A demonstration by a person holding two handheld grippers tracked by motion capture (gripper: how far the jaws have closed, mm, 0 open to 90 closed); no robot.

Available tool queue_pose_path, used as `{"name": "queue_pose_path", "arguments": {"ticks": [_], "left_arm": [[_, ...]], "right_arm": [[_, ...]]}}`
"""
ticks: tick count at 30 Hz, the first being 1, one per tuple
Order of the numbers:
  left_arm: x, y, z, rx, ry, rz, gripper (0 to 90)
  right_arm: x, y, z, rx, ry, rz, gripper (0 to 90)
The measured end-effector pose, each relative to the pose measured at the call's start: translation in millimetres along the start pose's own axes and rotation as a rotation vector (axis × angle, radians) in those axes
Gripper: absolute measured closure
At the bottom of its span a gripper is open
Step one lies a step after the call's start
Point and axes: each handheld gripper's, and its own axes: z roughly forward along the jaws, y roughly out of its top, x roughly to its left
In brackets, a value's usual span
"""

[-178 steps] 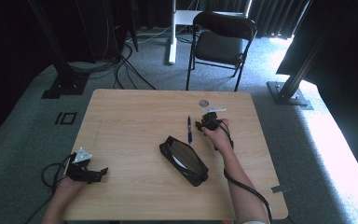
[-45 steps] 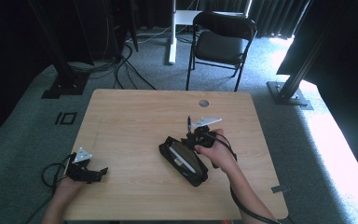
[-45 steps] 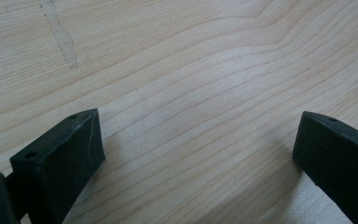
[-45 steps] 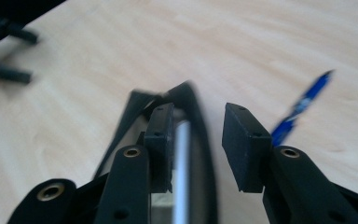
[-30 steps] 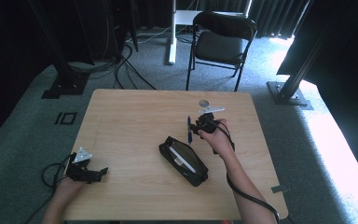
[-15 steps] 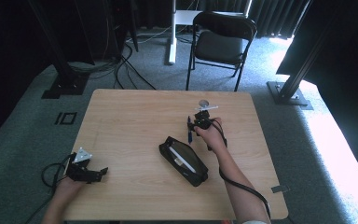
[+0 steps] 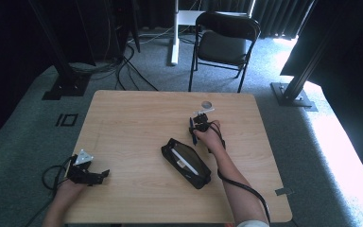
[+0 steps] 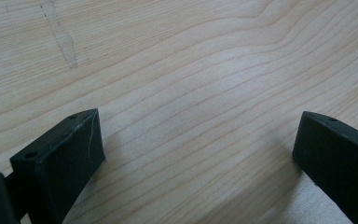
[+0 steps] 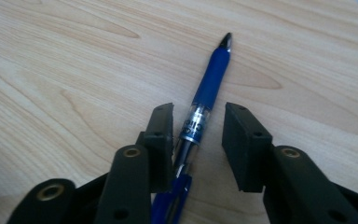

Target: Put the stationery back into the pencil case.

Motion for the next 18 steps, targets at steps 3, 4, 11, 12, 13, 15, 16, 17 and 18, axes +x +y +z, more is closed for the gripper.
{"name": "queue_pose_path", "arguments": {"ticks": [3,4,11,12,13,15,16,17,18], "left_arm": [[0.0,0.0,0.0,0.0,0.0,0.0,2.1],[0.0,0.0,0.0,0.0,0.0,0.0,2.1],[0.0,0.0,0.0,0.0,0.0,0.0,2.1],[0.0,0.0,0.0,0.0,0.0,0.0,2.1],[0.0,0.0,0.0,0.0,0.0,0.0,2.1],[0.0,0.0,0.0,0.0,0.0,0.0,2.1],[0.0,0.0,0.0,0.0,0.0,0.0,2.1],[0.0,0.0,0.0,0.0,0.0,0.0,2.1],[0.0,0.0,0.0,0.0,0.0,0.0,2.1]], "right_arm": [[0.0,-0.1,0.4,-0.003,-0.017,-0.001,67.2],[-0.2,0.1,0.5,-0.002,-0.023,-0.006,69.8],[-1.5,-2.1,-1.2,-0.013,-0.046,0.004,79.3],[-1.5,-2.1,-3.0,-0.015,-0.056,-0.006,79.3],[-2.3,-1.9,-5.3,-0.018,-0.05,-0.001,79.3],[-4.5,-1.0,-11.7,-0.03,-0.041,0.005,79.3],[-5.6,-0.2,-15.7,-0.037,-0.04,0.009,79.3],[-7.0,0.4,-19.9,-0.045,-0.032,0.016,79.3],[-8.3,1.0,-24.1,-0.047,-0.025,0.017,79.3]]}}
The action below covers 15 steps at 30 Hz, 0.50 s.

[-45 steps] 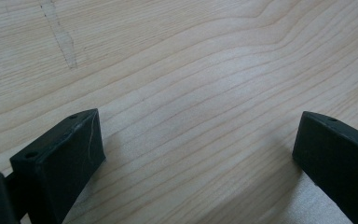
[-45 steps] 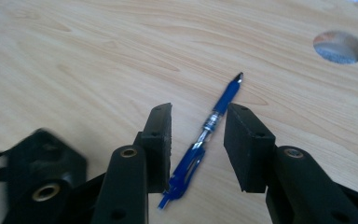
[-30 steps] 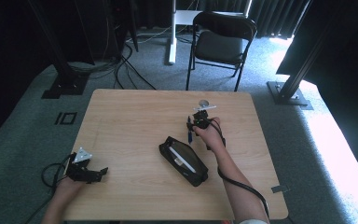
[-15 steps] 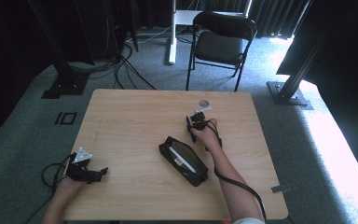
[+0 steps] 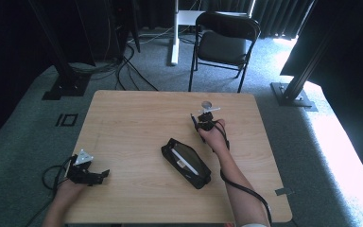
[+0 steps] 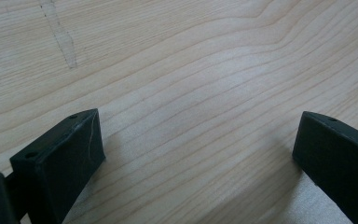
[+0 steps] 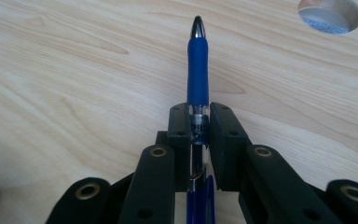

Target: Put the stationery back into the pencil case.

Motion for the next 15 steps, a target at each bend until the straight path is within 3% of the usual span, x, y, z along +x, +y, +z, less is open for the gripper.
{"name": "queue_pose_path", "arguments": {"ticks": [5,15], "left_arm": [[0.0,0.0,0.0,0.0,0.0,0.0,2.1],[0.1,0.0,-0.1,0.0,0.0,0.0,2.1]], "right_arm": [[-4.5,1.5,-23.2,-0.049,0.037,0.03,79.3],[-1.4,-4.4,-63.0,-0.109,0.064,0.003,79.3]]}}
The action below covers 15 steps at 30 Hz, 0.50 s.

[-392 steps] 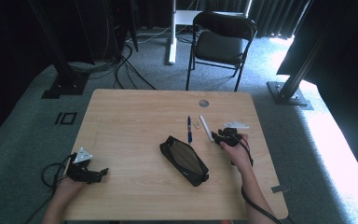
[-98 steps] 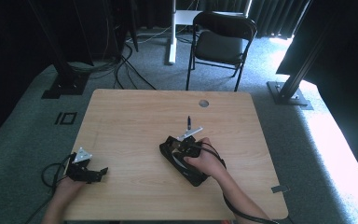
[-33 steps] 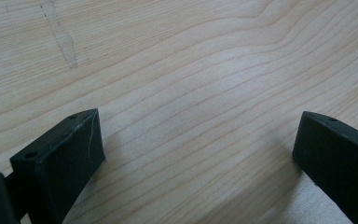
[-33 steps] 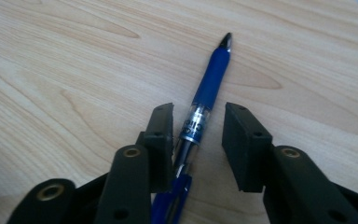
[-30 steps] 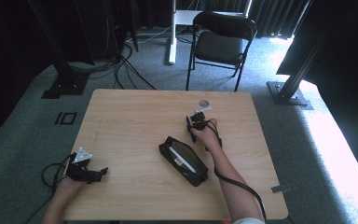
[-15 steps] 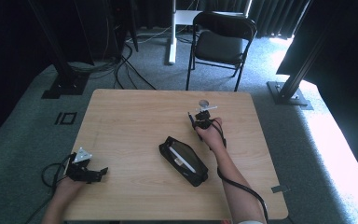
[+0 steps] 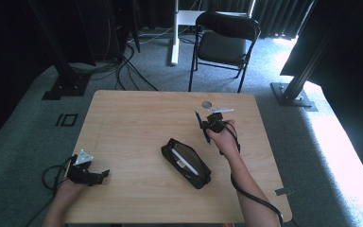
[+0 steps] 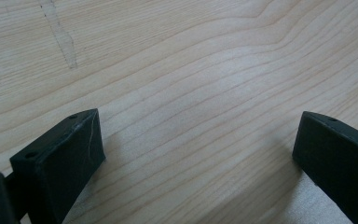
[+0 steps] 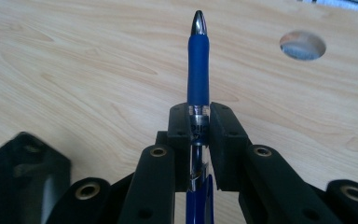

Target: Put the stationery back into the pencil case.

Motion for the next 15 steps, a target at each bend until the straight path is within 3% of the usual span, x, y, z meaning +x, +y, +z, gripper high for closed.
{"name": "queue_pose_path", "arguments": {"ticks": [3,8,15], "left_arm": [[0.0,0.0,0.0,0.0,0.0,0.0,2.1],[0.0,0.0,0.0,0.0,0.0,0.0,2.1],[0.1,0.0,0.0,0.0,0.0,0.001,2.1]], "right_arm": [[5.5,0.3,-14.0,-0.026,0.007,-0.03,79.3],[21.5,0.8,-37.4,-0.065,0.066,-0.067,79.3],[46.2,1.5,-57.6,-0.095,0.137,-0.134,79.3]]}}
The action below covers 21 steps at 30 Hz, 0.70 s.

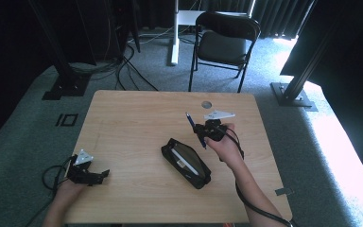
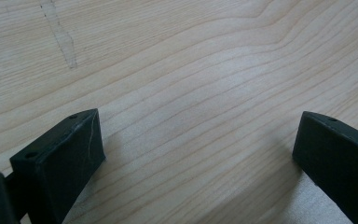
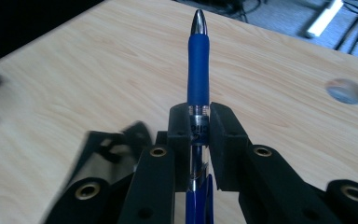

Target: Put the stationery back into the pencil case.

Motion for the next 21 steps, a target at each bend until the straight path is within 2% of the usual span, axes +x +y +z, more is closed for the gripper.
{"name": "queue_pose_path", "arguments": {"ticks": [6,12,18,21], "left_arm": [[0.0,0.0,0.0,0.0,0.0,0.0,2.1],[0.0,0.0,0.0,0.0,0.0,0.0,2.1],[0.1,0.0,-0.1,0.001,0.0,0.001,2.1],[0.0,0.0,0.0,0.0,0.0,-0.001,2.1]], "right_arm": [[19.1,-3.8,-5.7,0.0,0.065,-0.021,79.3],[31.1,-13.1,-2.0,0.036,0.113,-0.029,79.3],[40.1,-24.3,6.1,0.111,0.15,-0.038,79.3],[43.7,-29.0,11.1,0.142,0.151,-0.056,79.3]]}}
